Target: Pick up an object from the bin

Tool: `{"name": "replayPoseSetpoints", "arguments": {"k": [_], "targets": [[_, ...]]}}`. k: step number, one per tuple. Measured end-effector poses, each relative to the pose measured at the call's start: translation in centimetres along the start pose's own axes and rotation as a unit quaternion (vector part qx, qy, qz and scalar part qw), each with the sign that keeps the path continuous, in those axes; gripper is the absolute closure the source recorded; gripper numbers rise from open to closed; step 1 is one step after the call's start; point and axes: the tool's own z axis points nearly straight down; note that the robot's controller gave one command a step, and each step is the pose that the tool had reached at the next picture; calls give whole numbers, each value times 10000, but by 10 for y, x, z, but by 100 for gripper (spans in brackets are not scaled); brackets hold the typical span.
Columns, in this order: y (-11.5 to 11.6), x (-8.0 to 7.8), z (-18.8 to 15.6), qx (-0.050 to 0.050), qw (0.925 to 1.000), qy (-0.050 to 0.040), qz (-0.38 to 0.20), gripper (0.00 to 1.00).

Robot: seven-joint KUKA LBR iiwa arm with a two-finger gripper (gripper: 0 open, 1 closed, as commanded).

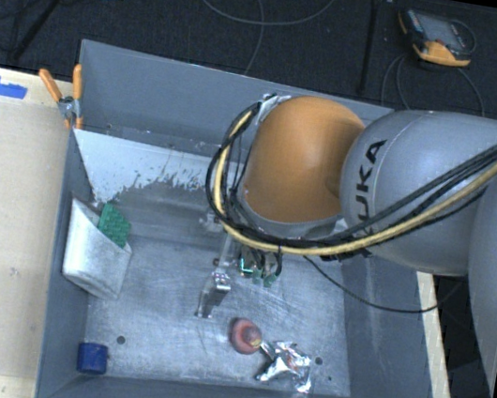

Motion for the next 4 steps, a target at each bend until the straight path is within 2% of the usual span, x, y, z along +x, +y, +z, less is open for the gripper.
{"name": "replayPoseSetpoints", "arguments": {"k": [1, 2, 3, 4], "targets": [[-112, 23, 114, -18, 9972, -70, -750, 0], [-131, 54, 84, -1, 10000, -32, -92, 0], [-118, 77, 85, -5, 9975, -23, 708, 0], [-132, 76, 113, -31, 9847, -74, 1742, 0]]}}
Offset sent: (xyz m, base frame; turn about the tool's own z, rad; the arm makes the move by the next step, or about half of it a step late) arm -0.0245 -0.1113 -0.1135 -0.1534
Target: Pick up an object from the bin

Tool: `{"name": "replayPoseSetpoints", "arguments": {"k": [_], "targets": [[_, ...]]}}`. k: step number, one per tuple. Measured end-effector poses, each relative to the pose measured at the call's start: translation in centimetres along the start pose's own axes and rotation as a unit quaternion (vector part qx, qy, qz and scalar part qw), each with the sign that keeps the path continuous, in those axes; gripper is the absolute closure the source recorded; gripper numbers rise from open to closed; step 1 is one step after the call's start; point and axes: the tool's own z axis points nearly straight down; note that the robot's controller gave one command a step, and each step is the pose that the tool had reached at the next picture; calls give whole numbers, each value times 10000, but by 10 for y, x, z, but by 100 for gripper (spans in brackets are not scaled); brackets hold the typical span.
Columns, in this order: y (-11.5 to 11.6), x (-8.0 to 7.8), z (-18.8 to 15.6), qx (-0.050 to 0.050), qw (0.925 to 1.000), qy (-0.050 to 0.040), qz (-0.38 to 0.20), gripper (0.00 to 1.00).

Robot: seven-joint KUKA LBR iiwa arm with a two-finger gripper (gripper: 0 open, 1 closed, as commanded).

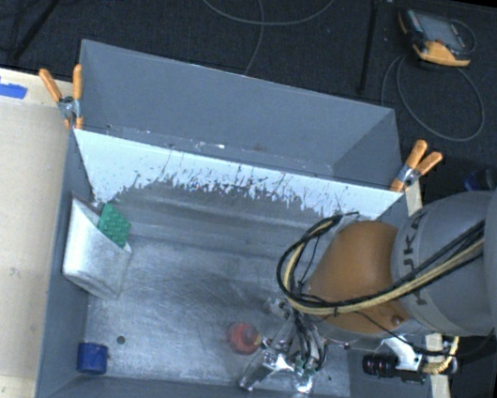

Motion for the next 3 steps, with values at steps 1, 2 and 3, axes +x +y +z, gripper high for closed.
{"name": "replayPoseSetpoints", "arguments": {"k": [1, 2, 3], "targets": [[36, 28, -1, -4, 9983, -61, 585, 0], [36, 28, -3, -7, 9983, -43, 587, 100], [36, 27, -35, 22, 9983, 21, 577, 100]]}}
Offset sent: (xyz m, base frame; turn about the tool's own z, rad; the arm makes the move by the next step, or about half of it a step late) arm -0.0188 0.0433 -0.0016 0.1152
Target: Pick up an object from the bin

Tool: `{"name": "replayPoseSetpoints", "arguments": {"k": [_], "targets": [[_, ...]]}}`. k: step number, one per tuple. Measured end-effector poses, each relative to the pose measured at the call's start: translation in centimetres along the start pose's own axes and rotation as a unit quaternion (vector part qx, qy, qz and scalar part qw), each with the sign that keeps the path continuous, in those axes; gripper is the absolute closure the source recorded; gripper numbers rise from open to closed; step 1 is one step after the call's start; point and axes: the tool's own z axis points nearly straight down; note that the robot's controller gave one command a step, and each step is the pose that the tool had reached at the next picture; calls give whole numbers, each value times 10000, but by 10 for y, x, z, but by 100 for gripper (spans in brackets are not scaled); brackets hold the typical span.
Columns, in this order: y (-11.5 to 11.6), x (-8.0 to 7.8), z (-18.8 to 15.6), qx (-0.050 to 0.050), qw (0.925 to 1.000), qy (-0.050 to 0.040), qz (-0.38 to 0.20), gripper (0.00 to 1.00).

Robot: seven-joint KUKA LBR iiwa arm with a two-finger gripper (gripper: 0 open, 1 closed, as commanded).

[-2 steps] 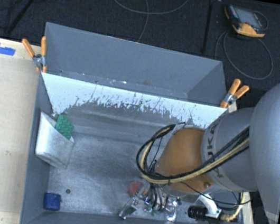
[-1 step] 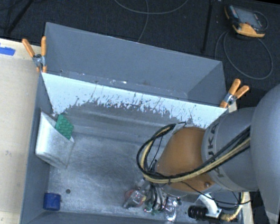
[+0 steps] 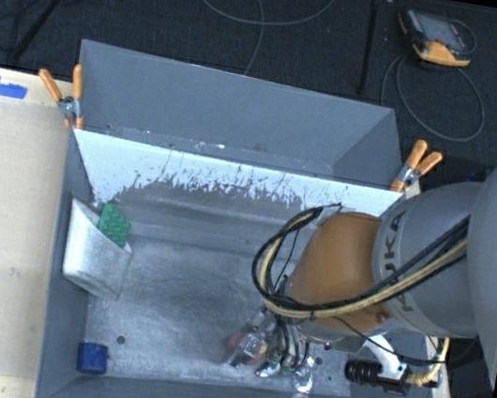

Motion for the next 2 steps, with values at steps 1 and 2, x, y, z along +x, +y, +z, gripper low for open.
{"name": "replayPoseSetpoints", "arguments": {"k": [1, 2], "targets": [[0, 0, -30, 1, 10000, 3, -14, 100], [0, -1, -88, -6, 10000, -13, -31, 100]]}}
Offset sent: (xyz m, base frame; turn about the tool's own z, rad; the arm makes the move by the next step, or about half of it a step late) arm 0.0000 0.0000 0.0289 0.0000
